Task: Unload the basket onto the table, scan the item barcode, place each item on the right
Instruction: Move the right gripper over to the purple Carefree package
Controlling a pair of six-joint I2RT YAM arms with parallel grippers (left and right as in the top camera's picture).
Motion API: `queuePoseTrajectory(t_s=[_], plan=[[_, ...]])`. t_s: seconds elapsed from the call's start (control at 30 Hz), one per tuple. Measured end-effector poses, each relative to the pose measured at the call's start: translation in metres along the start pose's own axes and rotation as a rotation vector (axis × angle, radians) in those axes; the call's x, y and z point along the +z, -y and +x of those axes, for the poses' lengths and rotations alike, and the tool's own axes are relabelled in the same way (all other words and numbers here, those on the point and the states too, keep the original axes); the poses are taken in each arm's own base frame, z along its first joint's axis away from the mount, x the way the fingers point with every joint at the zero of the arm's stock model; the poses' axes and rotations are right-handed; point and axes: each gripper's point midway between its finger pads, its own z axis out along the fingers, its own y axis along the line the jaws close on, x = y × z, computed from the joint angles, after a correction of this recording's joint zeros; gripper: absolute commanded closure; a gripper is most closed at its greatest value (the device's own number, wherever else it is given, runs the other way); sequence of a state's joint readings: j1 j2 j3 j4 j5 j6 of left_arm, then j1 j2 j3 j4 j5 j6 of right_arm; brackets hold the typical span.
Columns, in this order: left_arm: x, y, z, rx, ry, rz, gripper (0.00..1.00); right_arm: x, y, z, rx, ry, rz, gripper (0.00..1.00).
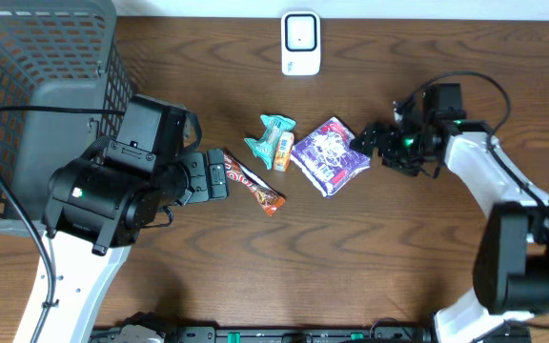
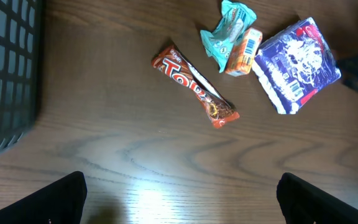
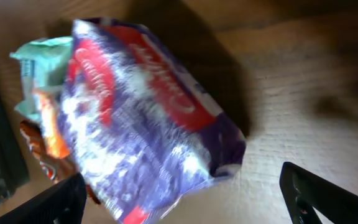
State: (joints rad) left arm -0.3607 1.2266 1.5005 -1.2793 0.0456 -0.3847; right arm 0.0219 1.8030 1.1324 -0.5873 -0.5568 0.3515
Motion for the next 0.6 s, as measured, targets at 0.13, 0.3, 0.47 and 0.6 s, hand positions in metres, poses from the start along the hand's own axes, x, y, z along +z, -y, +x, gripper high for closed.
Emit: queuePoseTrajectory(t_s=[0.13,0.3,0.47,0.6], plan=[[0.000,0.000,0.000,0.000,0.000,0.000,0.02,0.017,0.007,0.001,0.023,-0.030,-0.011,0.06],[0.000,0.000,0.000,0.000,0.000,0.000,0.02,0.030,0.011,0.005,0.047,-0.071,-0.039,0.11],[0.000,0.000,0.000,0.000,0.000,0.000,0.02,0.039,0.006,0.003,0.032,-0.079,-0.065,0.64],[0.000,0.000,0.000,0.000,0.000,0.000,0.02,0.046,-0.003,0.007,0.007,-0.091,-0.082,0.99]])
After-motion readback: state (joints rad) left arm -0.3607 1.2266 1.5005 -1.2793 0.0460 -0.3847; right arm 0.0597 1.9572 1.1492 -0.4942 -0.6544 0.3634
